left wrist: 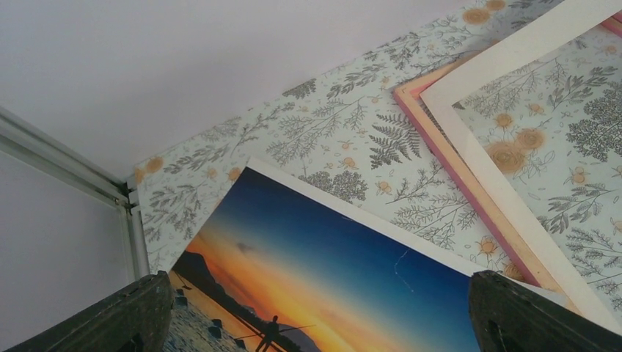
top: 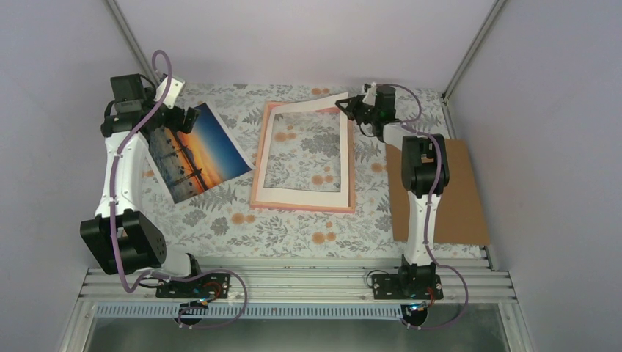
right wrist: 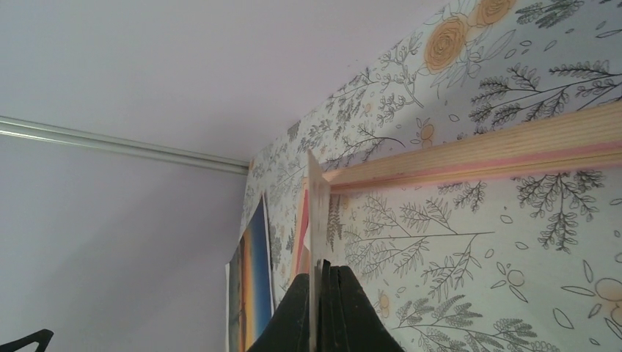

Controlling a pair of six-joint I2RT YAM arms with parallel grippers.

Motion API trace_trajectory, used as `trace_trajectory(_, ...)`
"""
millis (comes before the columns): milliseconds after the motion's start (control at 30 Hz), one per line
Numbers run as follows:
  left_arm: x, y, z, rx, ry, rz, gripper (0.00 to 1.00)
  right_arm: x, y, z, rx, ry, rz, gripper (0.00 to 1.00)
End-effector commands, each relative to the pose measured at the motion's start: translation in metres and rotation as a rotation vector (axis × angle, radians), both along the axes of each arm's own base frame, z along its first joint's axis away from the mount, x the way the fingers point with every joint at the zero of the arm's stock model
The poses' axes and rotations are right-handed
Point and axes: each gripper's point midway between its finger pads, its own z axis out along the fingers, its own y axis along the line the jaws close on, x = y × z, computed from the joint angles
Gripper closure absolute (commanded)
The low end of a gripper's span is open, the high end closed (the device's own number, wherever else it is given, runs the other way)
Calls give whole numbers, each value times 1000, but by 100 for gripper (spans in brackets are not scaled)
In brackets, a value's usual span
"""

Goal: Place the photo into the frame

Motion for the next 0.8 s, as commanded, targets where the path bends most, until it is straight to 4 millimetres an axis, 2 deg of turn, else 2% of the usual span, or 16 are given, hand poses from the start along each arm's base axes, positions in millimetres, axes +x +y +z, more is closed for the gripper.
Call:
trace_trajectory(0, 3, -2, 7, 10, -15, -9, 0, 0, 16, -3, -19, -29, 47, 96)
trace_trajectory(233, 3, -2, 4, 13, -5, -13, 0, 0, 17, -8, -62, -12, 32, 96)
trace_trajectory(467, 4, -3, 3, 14, -3, -18, 0, -11, 19, -12, -87, 0, 53, 96)
trace_trajectory(767, 7, -3, 1, 10, 2, -22, 0, -2, 22, -13, -113, -24, 53, 92)
